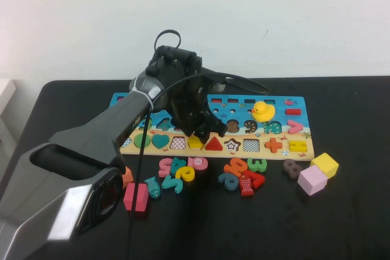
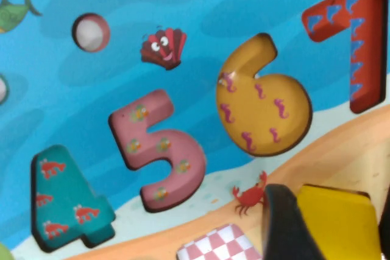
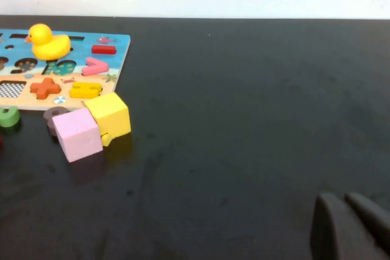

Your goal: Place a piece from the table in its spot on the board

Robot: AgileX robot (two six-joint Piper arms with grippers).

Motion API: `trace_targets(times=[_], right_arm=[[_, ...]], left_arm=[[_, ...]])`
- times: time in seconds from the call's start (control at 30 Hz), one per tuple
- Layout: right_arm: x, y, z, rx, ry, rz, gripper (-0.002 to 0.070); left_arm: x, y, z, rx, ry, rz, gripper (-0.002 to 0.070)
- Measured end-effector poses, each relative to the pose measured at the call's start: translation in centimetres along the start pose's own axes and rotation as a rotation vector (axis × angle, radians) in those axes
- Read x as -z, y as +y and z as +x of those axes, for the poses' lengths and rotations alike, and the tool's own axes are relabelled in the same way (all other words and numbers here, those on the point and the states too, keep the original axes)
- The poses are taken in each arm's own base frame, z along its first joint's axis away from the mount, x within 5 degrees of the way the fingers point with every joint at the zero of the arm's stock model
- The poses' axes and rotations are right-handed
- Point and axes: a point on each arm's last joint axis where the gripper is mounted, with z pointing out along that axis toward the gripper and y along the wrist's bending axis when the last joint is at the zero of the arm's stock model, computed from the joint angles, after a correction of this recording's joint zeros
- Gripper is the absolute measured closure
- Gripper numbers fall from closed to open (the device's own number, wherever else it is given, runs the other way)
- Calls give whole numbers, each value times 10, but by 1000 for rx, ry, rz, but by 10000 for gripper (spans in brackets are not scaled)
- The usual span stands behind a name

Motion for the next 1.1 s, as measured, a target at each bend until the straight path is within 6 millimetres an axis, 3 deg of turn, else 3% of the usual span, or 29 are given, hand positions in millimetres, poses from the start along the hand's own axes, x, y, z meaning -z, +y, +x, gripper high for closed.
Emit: trace_targets(times=[0.6,0.77,0.87,1.1], right_arm=[[0,0,0,0,0,0,657],[0,0,0,0,0,0,657],[0,0,0,0,0,0,657],[0,0,0,0,0,0,657]], left_arm=[[18,0,-3,-23,-12,-7,550],[29,0,-6,-69,-30,-9,641],[59,-1,-12,-131,-87,-14,665],[187,-12,-17,-230,-285,-42,674]])
